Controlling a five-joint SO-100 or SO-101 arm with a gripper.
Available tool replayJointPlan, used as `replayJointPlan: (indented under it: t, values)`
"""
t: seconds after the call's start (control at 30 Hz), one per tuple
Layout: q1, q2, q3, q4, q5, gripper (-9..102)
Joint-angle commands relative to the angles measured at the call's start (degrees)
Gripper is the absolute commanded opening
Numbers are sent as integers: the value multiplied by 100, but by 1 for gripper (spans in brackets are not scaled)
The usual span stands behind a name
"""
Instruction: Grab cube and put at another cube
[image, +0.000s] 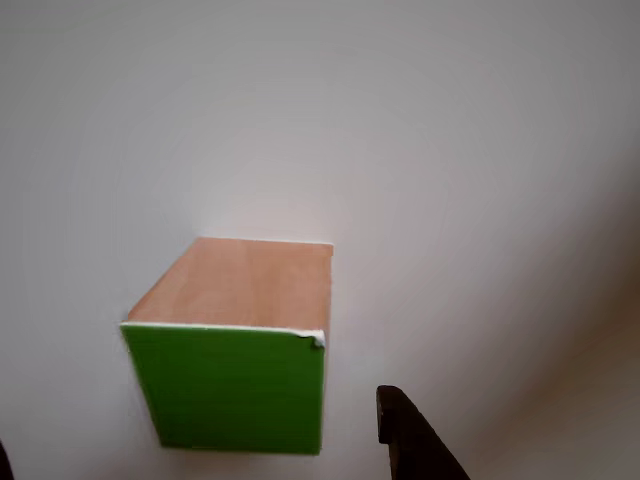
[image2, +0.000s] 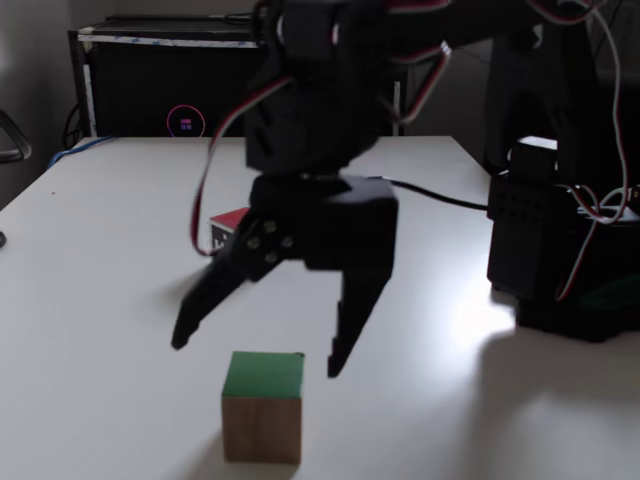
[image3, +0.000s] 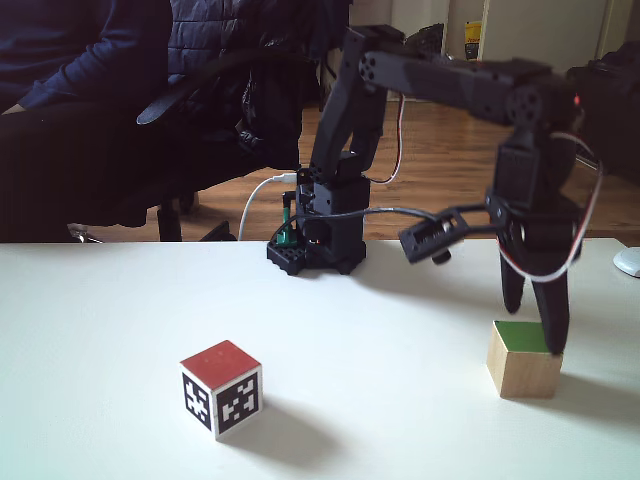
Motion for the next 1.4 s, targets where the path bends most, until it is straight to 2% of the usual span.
replayJointPlan:
  t: [0.0, 0.53, 0.8, 0.9, 1.37]
  values:
    - [-70, -88, -396, 62, 44, 55]
    - [176, -1046, -1072, 18, 18, 54]
    - [229, -1055, -1248, 0, 18, 33]
    - [237, -1055, -1257, 18, 88, 20]
    - [352, -835, -1248, 132, -26, 9]
